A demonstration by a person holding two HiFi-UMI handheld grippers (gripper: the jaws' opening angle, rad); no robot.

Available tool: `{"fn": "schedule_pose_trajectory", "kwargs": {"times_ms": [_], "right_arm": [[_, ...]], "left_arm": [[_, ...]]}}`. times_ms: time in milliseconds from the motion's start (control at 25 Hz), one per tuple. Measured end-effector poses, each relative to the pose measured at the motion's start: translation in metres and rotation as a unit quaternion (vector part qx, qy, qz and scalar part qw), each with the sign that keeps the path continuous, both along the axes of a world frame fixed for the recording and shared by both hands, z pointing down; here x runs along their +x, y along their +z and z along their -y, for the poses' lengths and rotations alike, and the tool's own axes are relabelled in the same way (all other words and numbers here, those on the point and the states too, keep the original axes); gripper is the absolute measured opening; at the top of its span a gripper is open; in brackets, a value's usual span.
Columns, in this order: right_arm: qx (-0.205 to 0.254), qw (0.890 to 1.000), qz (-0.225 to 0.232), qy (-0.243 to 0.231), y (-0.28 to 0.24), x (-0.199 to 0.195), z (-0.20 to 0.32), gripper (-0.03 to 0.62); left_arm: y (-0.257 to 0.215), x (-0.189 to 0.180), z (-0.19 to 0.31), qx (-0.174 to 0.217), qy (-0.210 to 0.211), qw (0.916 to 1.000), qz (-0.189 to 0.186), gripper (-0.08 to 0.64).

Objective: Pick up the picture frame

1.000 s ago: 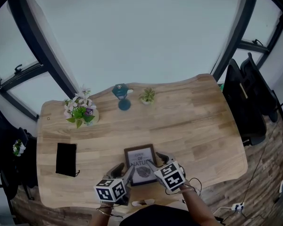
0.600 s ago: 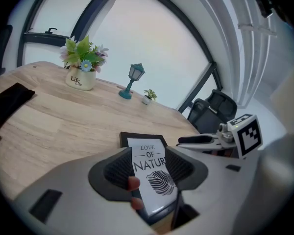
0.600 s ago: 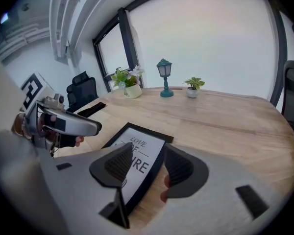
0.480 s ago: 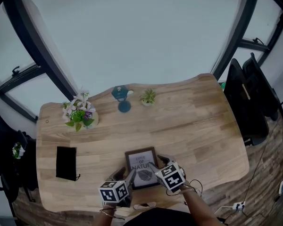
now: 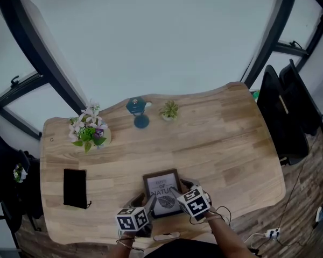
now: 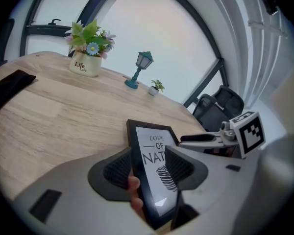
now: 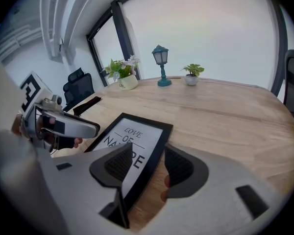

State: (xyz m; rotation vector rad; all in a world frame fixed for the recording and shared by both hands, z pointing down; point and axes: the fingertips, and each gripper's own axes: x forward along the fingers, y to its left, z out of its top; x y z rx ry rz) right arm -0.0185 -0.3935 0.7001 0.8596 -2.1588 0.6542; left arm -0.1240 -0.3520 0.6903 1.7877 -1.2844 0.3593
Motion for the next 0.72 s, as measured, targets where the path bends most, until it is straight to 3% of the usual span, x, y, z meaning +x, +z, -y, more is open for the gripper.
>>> {"fn": "schedule_pose_trajectory", "kwargs": {"times_ms": [720], "right_arm": [[-0.022,1.0,-0.003,0.022,0.017,0.002,0.003,0.201]], "left_arm": [[0.02,0.002,0.002,-0.025,-0.002,0.9995,0.021,0.202]]}}
